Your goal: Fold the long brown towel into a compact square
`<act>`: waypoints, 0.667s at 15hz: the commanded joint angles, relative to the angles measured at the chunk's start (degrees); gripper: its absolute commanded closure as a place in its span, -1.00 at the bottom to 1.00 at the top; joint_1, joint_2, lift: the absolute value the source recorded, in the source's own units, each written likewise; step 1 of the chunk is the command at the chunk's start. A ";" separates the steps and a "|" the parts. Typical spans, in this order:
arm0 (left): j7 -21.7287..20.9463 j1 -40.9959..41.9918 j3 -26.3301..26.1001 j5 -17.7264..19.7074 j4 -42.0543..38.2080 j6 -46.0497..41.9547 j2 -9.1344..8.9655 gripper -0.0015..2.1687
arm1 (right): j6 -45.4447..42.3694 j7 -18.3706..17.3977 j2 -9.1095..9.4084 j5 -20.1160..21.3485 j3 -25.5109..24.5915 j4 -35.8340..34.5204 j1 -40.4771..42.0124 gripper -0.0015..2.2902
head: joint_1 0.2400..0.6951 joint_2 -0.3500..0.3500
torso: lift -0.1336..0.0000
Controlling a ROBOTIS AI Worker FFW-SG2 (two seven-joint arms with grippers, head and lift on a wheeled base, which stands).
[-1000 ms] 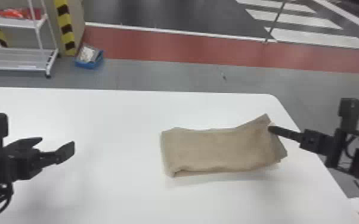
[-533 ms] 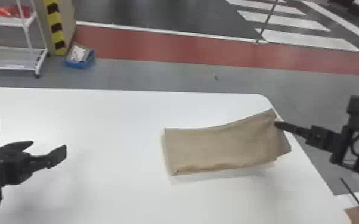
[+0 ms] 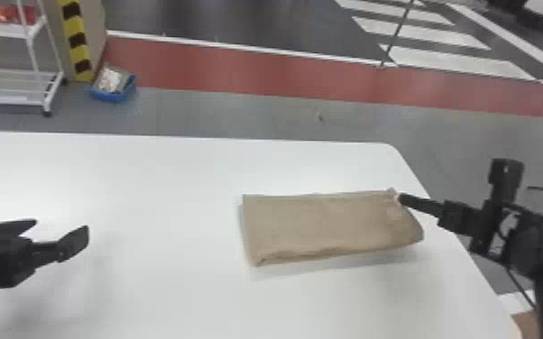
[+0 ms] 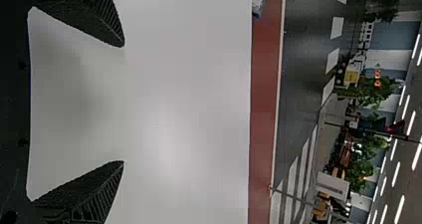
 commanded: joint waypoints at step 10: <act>4.05 -0.33 -9.89 3.52 -3.67 0.01 -5.13 -0.90 | -5.89 0.07 3.89 -4.62 -11.19 -10.38 12.87 -0.94 | 1.00 -1.00 | -0.86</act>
